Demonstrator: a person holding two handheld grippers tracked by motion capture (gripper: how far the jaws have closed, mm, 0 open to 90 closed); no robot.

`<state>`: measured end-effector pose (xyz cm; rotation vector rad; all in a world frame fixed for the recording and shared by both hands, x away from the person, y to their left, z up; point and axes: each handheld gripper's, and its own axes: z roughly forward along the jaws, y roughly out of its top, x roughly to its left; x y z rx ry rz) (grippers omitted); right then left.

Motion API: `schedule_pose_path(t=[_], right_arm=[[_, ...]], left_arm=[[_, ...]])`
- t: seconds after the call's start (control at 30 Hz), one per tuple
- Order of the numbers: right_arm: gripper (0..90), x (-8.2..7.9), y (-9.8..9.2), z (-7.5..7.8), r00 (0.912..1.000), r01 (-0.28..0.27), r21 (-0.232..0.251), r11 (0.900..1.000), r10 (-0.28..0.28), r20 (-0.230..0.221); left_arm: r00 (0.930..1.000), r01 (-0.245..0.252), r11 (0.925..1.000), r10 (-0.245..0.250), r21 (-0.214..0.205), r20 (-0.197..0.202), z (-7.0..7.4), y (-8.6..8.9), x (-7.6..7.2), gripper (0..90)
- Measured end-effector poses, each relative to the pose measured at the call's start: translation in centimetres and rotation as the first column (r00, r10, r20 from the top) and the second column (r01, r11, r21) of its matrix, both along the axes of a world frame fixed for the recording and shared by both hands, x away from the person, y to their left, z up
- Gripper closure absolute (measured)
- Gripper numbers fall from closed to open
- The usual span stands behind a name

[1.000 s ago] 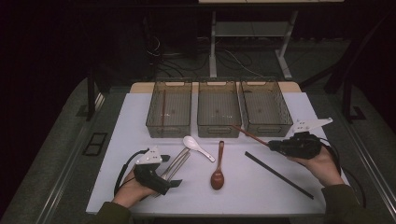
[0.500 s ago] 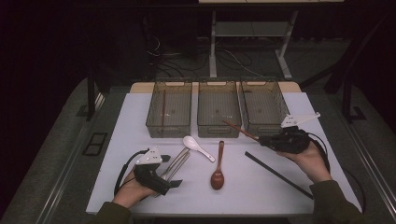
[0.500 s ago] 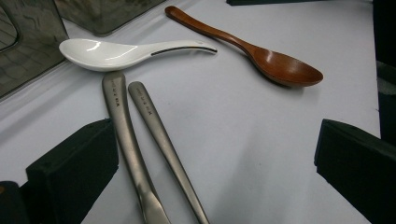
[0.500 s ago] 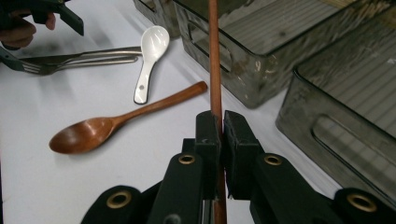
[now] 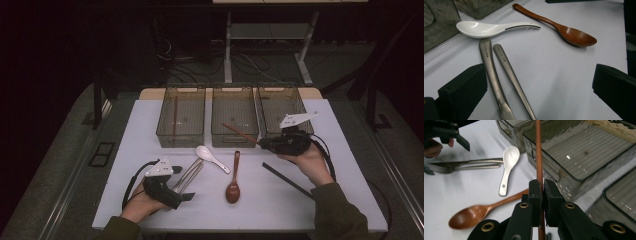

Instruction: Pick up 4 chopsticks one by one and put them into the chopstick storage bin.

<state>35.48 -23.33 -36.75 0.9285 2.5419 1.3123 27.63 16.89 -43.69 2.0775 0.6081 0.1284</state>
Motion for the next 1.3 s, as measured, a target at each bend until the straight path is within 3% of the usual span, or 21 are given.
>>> schedule_pose_path(t=[0.8, 1.03, 1.3], right_arm=[[85.2, 5.0, 8.7, 2.1, 0.9996, 0.019, -0.053, 0.9984, -0.02, -0.023], [85.2, 6.6, 12.2, 2.4, 0.9996, 0.007, -0.084, 0.9964, -0.01, -0.026], [85.1, 8.9, 16.0, 2.4, 0.9981, 0.04, -0.11, 0.9931, -0.045, -0.042]], left_arm=[[0.9999, 0.01, 0.9999, -0.01, -0.009, 0.005, 0.1, 0.0, -0.1, 0.0], [0.9998, 0.018, 0.9998, -0.018, -0.005, 0.006, 0.1, -0.1, -0.2, 0.0], [0.9996, 0.024, 0.9997, -0.024, -0.002, 0.016, 0.2, 0.0, -0.1, 0.0]])
